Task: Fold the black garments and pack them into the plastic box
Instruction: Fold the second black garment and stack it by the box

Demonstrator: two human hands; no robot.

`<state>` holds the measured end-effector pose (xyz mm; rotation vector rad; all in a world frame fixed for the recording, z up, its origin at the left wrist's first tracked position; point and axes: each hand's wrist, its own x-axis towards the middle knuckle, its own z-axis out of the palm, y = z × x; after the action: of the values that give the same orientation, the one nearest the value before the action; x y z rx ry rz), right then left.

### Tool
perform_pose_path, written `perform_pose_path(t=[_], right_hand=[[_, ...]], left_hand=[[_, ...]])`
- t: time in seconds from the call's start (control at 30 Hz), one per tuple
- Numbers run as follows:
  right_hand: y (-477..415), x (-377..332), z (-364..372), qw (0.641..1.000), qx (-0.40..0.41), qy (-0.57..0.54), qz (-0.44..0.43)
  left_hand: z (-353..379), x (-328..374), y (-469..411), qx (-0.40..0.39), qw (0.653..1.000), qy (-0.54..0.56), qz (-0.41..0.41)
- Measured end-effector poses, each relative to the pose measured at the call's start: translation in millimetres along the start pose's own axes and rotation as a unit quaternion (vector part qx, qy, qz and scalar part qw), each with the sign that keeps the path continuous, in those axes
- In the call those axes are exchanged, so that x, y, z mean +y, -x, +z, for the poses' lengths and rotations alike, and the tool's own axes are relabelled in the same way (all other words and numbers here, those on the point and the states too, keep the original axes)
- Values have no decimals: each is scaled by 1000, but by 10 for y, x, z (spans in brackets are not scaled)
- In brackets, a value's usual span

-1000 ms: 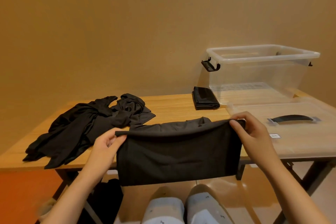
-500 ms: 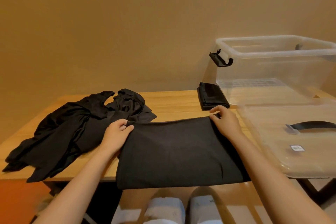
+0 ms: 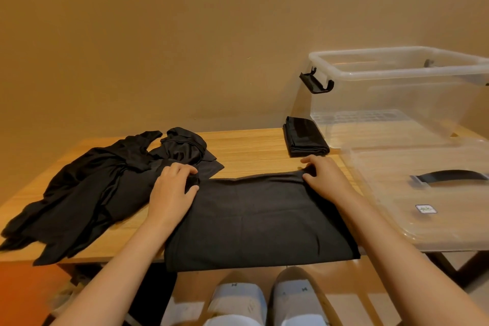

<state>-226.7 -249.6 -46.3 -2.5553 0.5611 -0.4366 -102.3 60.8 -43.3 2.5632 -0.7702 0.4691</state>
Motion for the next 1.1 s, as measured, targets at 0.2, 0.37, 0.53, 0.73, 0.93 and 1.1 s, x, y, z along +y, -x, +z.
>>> perform_pose_path(t=[0.2,0.37,0.53,0.73,0.93,1.1], right_hand=[[35,-31,-55,997,-36,63,-9],[114,-52,-120,998,-41,36,-7],[169,-77,-254,997,-33,-63,-1],[-6,-186,-636,986,70,-154,-15],[-150,-495,-1213,942,197,-259,-82],[109,-492,-1280,935,206,-266,-110]], left_hand=[[7,141,-113,-176,983,-34,50],[-170,182,-319,-264,961,-87,16],[-287,202,-454,-291,951,-85,56],[-790,294,-709,-260,951,167,19],[-1345,502,-1055,-62,956,288,5],[-1376,587,-848,-11,959,283,23]])
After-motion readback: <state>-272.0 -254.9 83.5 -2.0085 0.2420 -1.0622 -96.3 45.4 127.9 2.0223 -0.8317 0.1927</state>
